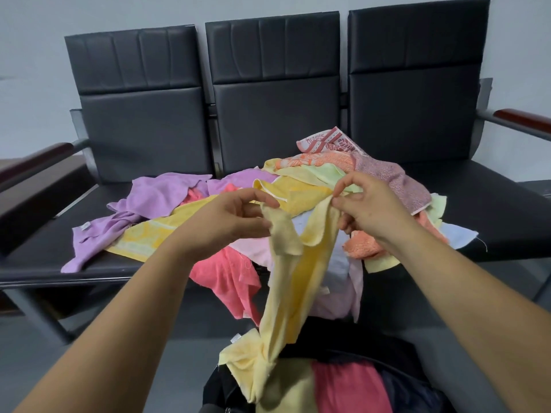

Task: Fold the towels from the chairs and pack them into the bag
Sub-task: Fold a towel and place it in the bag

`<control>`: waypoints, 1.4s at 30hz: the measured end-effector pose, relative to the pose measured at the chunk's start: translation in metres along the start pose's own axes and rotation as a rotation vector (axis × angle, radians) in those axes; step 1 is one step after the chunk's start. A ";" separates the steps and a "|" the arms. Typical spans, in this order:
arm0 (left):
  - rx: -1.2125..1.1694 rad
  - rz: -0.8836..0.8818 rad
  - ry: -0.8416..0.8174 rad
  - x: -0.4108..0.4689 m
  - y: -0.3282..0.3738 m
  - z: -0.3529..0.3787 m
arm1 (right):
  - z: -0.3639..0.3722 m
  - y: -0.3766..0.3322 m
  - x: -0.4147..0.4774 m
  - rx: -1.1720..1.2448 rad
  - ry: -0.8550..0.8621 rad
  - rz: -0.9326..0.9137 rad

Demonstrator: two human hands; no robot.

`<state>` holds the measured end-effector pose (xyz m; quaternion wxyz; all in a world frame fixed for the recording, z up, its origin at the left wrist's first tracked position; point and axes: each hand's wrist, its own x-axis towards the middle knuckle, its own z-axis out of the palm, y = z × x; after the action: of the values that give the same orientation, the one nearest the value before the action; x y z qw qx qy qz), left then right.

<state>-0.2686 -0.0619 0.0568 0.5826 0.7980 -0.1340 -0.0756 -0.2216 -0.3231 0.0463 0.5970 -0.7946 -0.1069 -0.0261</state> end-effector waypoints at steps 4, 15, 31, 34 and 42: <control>0.160 0.018 0.101 0.001 0.004 0.009 | 0.013 -0.006 -0.009 0.038 -0.045 -0.019; 0.320 0.075 0.187 -0.002 0.012 0.023 | 0.049 -0.009 -0.022 -0.496 -0.279 -0.245; 0.621 0.026 0.340 -0.004 -0.006 -0.015 | -0.006 0.007 -0.002 -0.224 -0.076 -0.100; 0.545 0.070 0.423 -0.003 -0.007 -0.009 | -0.005 0.013 -0.001 -0.122 -0.016 -0.074; 0.661 0.188 0.639 0.014 0.063 -0.037 | 0.001 -0.050 0.021 -0.208 0.187 -0.283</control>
<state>-0.2525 -0.0505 0.1291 0.3136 0.9085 -0.0368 0.2738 -0.2108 -0.3061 0.0971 0.5095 -0.8231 -0.1584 -0.1943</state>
